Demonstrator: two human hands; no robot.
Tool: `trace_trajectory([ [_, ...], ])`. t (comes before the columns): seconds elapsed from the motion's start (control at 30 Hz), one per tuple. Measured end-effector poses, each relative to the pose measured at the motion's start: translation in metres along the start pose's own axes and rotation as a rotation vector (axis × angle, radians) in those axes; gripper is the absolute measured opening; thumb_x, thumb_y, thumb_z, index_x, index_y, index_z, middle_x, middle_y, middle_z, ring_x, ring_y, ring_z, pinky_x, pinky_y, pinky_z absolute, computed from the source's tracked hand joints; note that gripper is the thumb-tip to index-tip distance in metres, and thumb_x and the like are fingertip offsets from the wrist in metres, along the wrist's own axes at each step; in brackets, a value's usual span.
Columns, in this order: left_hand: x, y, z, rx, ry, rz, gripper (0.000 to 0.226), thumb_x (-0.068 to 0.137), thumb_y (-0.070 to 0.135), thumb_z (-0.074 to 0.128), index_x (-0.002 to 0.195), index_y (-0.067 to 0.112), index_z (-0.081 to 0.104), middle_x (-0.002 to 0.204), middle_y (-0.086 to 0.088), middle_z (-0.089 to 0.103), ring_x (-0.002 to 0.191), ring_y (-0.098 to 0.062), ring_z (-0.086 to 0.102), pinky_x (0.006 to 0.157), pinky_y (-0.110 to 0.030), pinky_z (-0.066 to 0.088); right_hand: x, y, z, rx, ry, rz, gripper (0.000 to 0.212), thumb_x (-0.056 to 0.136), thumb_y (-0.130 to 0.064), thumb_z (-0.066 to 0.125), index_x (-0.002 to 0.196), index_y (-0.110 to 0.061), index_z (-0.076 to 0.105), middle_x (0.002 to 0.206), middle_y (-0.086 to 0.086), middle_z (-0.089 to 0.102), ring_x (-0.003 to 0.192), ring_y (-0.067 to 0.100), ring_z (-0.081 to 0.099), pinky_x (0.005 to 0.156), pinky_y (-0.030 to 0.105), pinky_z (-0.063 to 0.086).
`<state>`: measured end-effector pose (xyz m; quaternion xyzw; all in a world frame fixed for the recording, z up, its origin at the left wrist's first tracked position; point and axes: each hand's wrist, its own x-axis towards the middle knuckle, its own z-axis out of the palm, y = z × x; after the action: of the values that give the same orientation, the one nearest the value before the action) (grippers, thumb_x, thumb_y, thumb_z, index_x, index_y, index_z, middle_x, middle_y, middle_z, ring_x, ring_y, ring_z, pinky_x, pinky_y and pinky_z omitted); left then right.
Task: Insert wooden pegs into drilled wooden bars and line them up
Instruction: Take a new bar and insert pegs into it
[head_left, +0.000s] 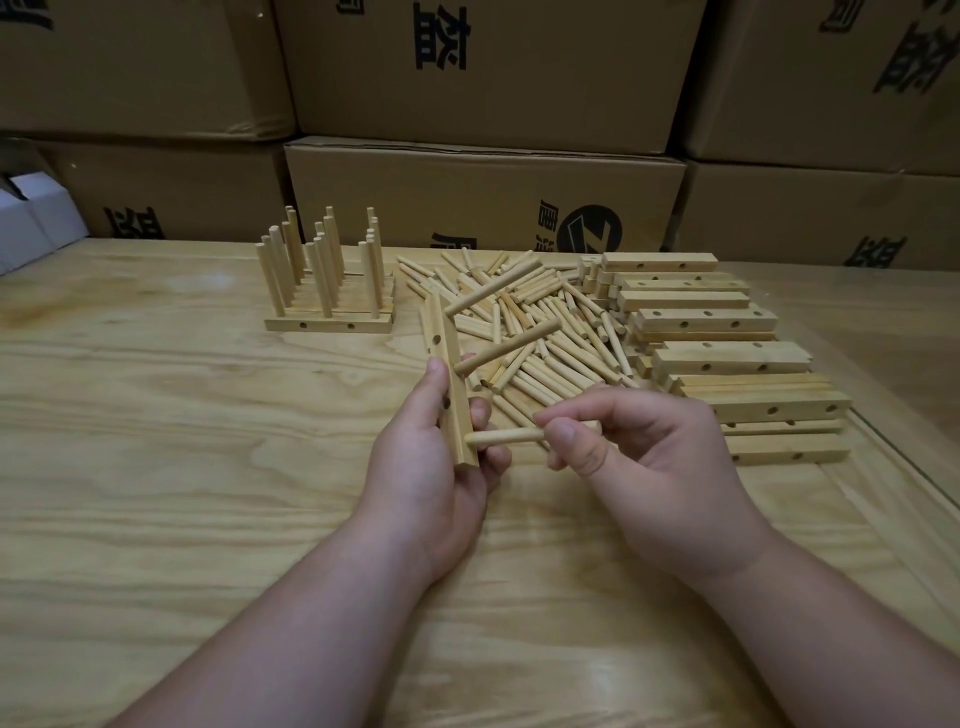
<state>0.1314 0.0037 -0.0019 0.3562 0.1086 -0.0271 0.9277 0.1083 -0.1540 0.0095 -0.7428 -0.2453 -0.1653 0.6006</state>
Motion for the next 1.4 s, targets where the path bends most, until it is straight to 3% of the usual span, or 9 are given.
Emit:
trace_trajectory([
  [0.27,0.002,-0.003,-0.002,0.055,-0.038,-0.011,0.036,0.102,0.044,0.052,0.092,0.022,0.079,0.063,-0.001,0.047,0.054,-0.013,0.044,0.046,-0.025,0.039,0.001,0.001,0.001,0.197,-0.084,0.125,0.022,0.085,-0.018,0.064,0.097,-0.003,0.074,0.07,0.007,0.073,0.07,0.004,0.072,0.07,0.011,0.051],
  [0.33,0.003,-0.004,-0.003,0.065,-0.036,-0.012,0.033,0.102,0.043,0.052,0.101,0.019,0.075,0.065,-0.002,0.048,0.057,-0.016,0.044,0.052,-0.029,0.038,0.001,0.004,-0.001,0.236,-0.118,0.145,0.028,0.093,-0.025,0.059,0.102,-0.004,0.075,0.077,0.009,0.075,0.075,0.01,0.071,0.073,0.016,0.051],
  [0.43,0.005,-0.005,-0.004,0.057,-0.018,-0.015,0.033,0.102,0.042,0.053,0.104,0.015,0.071,0.066,-0.004,0.05,0.061,-0.019,0.048,0.059,-0.034,0.038,0.001,0.008,-0.005,0.368,-0.152,0.22,0.045,0.097,-0.033,0.042,0.108,-0.007,0.077,0.087,0.02,0.073,0.084,0.041,0.057,0.075,0.037,0.045],
  [0.5,0.004,-0.004,-0.004,0.054,-0.019,-0.019,0.033,0.102,0.043,0.053,0.104,0.015,0.07,0.065,-0.004,0.051,0.059,-0.019,0.051,0.058,-0.033,0.041,0.002,0.012,-0.007,0.406,-0.169,0.255,0.044,0.096,-0.027,0.039,0.111,-0.007,0.076,0.089,0.022,0.072,0.084,0.041,0.054,0.075,0.042,0.042],
  [0.8,0.002,-0.002,-0.003,0.022,-0.091,-0.026,0.034,0.103,0.043,0.048,0.101,0.016,0.069,0.065,-0.002,0.047,0.061,-0.016,0.042,0.055,-0.03,0.036,0.002,0.01,-0.005,0.433,-0.27,0.252,0.041,0.093,-0.038,0.06,0.119,-0.008,0.069,0.077,0.014,0.064,0.061,0.019,0.043,0.062,0.023,0.043],
  [1.0,-0.002,-0.004,-0.002,0.101,-0.099,-0.02,0.044,0.108,0.041,0.037,0.101,0.014,0.07,0.07,-0.002,0.05,0.057,-0.015,0.046,0.057,-0.033,0.037,-0.001,0.007,-0.001,0.311,-0.145,0.211,0.067,0.073,-0.082,0.057,0.101,-0.023,0.072,0.069,0.008,0.064,0.053,0.012,0.045,0.055,0.02,0.041],
  [1.1,-0.004,-0.002,0.001,0.108,-0.089,-0.023,0.041,0.109,0.04,0.033,0.106,0.016,0.066,0.072,-0.002,0.049,0.059,-0.015,0.044,0.059,-0.033,0.035,-0.002,0.006,-0.003,0.184,-0.074,0.199,0.051,0.077,-0.07,0.065,0.091,-0.022,0.074,0.067,0.004,0.066,0.053,0.009,0.05,0.053,0.018,0.042],
  [1.23,-0.005,-0.003,0.002,0.095,-0.076,-0.035,0.04,0.108,0.041,0.038,0.118,0.012,0.064,0.081,-0.005,0.053,0.072,-0.025,0.051,0.077,-0.04,0.043,-0.005,0.005,-0.001,-0.051,-0.102,0.181,0.024,0.079,-0.049,0.079,0.086,-0.026,0.076,0.071,0.0,0.07,0.063,0.03,0.057,0.056,0.04,0.049],
  [1.4,-0.004,-0.006,0.002,0.086,-0.109,0.008,0.036,0.105,0.033,0.048,0.126,0.006,0.06,0.102,-0.015,0.06,0.107,-0.041,0.061,0.108,-0.065,0.042,-0.006,0.003,0.0,-0.112,-0.1,0.191,0.031,0.069,-0.047,0.078,0.086,-0.021,0.077,0.069,-0.001,0.068,0.05,0.008,0.045,0.048,0.02,0.04],
])
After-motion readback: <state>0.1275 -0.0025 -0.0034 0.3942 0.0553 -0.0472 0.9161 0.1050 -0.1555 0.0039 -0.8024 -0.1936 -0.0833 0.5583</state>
